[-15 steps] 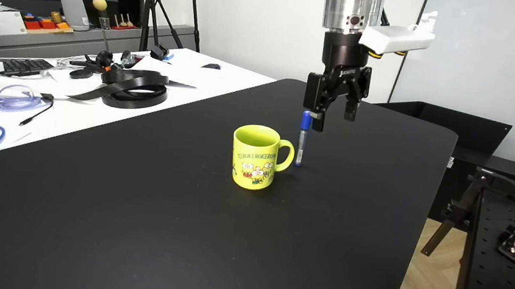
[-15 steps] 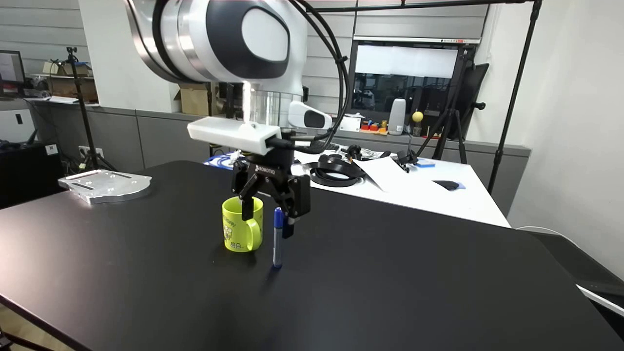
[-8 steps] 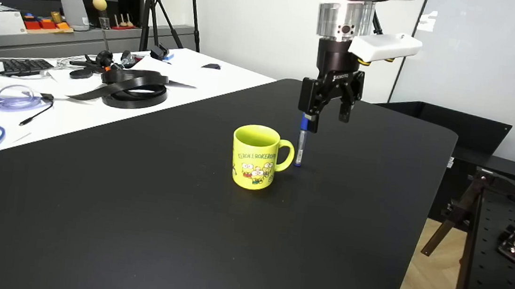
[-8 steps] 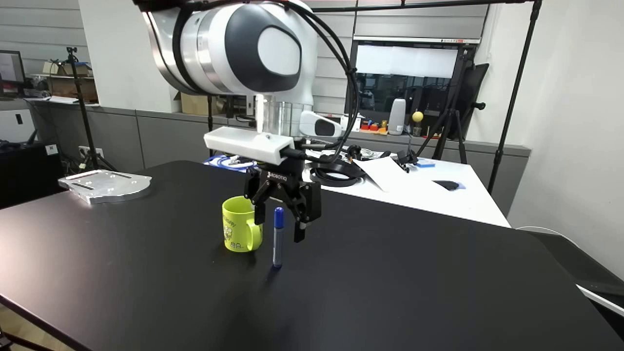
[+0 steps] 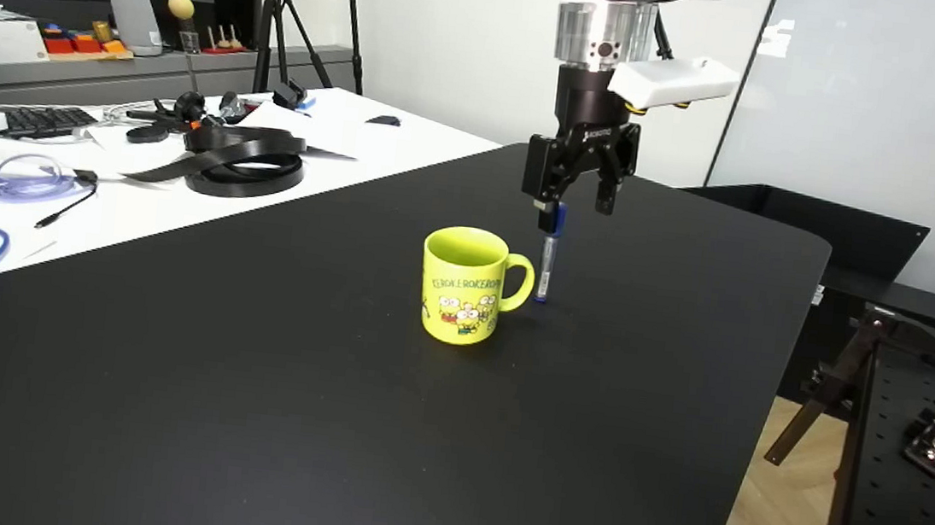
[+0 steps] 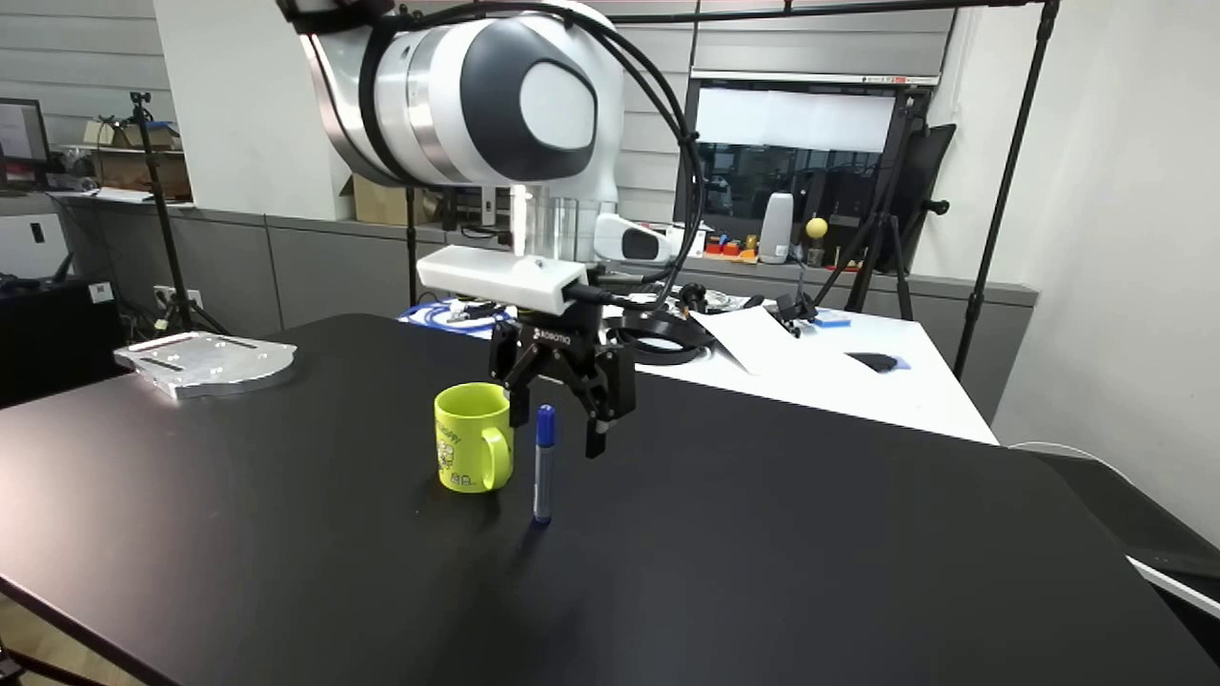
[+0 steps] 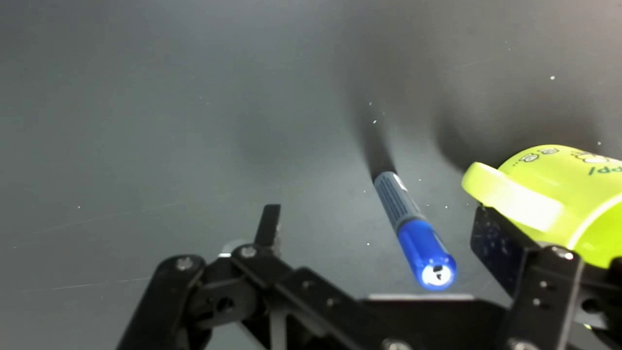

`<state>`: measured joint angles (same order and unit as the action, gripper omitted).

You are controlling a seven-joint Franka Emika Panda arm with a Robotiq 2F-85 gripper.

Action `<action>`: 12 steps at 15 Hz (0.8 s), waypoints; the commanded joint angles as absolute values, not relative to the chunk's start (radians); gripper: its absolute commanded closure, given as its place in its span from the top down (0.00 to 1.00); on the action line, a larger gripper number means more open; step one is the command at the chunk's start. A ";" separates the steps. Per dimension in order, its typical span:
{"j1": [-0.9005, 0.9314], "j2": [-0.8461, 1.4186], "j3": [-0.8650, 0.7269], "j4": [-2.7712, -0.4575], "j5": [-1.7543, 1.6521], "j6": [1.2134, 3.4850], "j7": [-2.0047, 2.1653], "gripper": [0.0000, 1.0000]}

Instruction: Put the blue marker in the yellow mug

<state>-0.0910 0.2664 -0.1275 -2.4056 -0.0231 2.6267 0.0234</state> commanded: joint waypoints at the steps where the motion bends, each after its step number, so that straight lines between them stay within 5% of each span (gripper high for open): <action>1: -0.091 0.287 -0.120 -2.368 -0.023 2.608 0.029 1.00; 2: -0.093 0.287 -0.118 -2.367 -0.019 2.605 0.025 0.75; 3: -0.094 0.285 -0.115 -2.367 -0.017 2.600 0.020 0.74; 12: -0.095 0.275 -0.101 -2.365 -0.009 2.590 0.009 0.11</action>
<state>-0.0906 0.2793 -0.1085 -2.3842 -0.0209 2.6181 0.0167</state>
